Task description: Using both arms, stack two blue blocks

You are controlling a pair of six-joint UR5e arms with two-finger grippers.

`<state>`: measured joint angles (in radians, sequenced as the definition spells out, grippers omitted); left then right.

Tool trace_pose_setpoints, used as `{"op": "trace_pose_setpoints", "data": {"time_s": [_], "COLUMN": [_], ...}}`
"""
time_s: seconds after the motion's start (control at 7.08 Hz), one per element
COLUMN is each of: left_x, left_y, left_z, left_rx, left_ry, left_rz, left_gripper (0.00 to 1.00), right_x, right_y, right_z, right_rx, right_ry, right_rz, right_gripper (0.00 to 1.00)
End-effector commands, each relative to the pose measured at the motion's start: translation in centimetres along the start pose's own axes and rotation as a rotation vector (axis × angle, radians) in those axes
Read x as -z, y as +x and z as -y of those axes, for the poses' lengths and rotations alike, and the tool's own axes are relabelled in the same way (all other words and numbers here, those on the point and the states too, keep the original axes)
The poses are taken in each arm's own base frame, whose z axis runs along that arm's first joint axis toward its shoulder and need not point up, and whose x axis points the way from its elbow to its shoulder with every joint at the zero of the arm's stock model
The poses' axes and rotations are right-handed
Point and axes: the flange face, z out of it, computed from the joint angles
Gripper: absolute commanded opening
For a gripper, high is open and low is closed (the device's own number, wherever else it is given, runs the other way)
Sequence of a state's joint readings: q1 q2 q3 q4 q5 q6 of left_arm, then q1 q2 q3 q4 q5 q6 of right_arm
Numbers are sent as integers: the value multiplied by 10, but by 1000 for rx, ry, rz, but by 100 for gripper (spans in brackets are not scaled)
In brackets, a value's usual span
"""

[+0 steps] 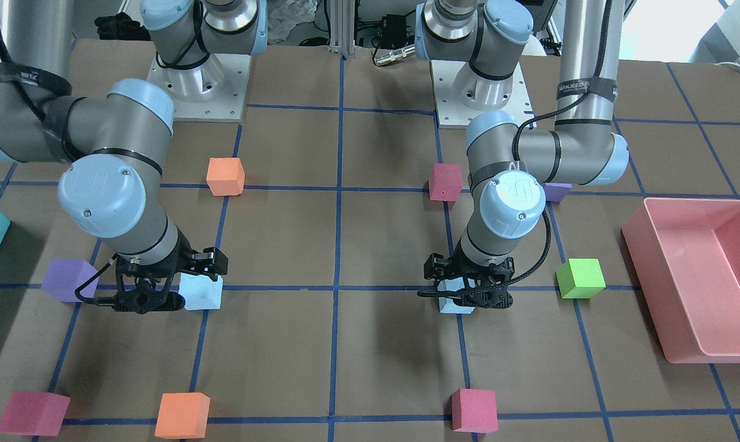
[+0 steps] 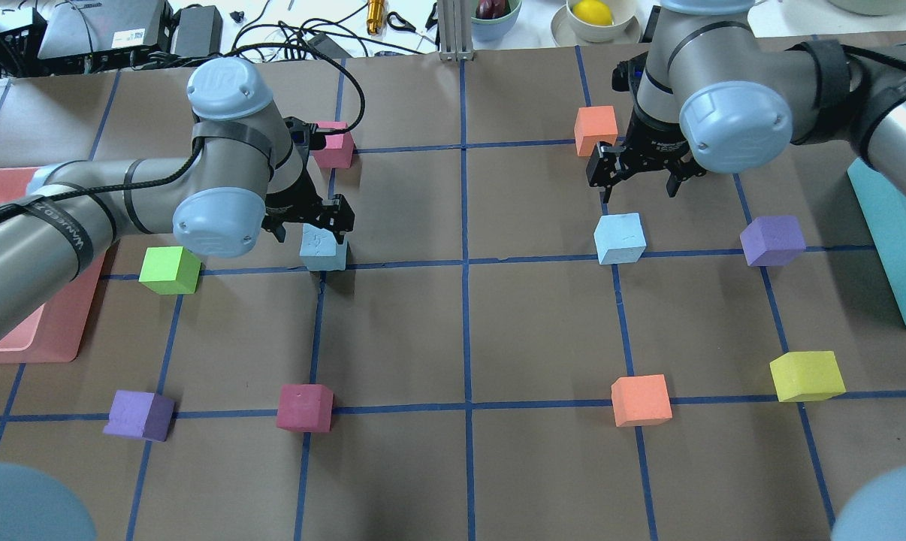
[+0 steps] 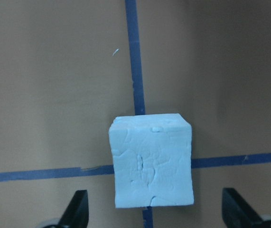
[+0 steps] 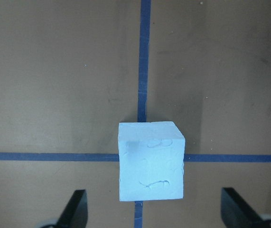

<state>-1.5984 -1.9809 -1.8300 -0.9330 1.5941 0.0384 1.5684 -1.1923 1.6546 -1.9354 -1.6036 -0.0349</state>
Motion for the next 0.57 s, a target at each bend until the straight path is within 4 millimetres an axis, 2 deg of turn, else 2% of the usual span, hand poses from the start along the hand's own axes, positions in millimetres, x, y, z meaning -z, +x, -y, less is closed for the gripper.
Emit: {"op": "trace_pose_setpoints", "data": {"time_s": [0.0,0.14,0.42], "left_x": [-22,-22,-18], "left_y": [0,2,1], "left_z": [7,10,15], "left_rx": [20,87,85], "left_ry": [-1,8,22], "left_rz": [1,-9,-10], "left_gripper": [100,90,24], "right_x": [-32,-41,-63], "right_y": [1,2,1], "right_z": [11,13,17], "right_rx": [7,12,12], "right_ry": [-37,-50,-86], "right_rz": [4,2,0], "right_gripper": [100,100,100]}}
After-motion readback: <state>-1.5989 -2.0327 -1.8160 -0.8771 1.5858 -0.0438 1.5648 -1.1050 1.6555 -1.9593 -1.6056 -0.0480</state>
